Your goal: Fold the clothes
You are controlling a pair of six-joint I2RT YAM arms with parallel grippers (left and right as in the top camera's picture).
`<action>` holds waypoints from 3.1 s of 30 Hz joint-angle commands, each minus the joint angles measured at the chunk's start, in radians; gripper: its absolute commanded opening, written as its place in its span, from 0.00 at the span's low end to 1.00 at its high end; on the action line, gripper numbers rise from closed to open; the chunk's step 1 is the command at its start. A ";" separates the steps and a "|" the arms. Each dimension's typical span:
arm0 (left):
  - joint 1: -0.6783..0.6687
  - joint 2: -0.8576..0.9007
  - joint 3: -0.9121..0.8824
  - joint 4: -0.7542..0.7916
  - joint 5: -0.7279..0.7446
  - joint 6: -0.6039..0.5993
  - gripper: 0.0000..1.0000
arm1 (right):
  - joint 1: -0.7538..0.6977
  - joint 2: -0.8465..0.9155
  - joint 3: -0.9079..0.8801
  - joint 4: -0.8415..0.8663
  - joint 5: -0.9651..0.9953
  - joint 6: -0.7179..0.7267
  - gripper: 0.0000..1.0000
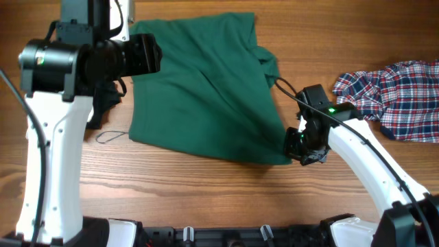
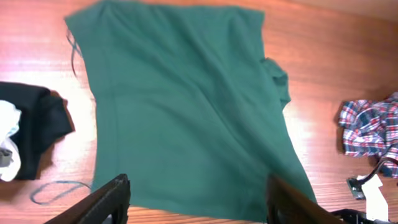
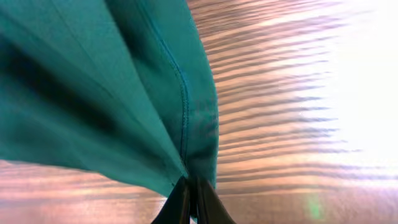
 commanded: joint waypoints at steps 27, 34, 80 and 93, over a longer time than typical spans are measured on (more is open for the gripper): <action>-0.232 -0.327 0.025 0.018 -0.158 -0.010 0.58 | 0.002 -0.010 0.126 0.396 -0.245 -0.201 0.56; -0.235 -0.009 0.025 -0.004 -0.301 -0.009 0.63 | -0.002 0.317 0.583 0.258 -0.250 -0.215 0.65; -0.047 0.776 -0.352 0.027 -0.109 0.002 0.61 | -0.121 0.888 0.803 0.429 0.317 -0.287 0.11; -0.047 0.776 -0.352 0.039 -0.108 0.002 0.59 | -0.130 0.719 0.803 0.413 -0.227 -0.491 0.67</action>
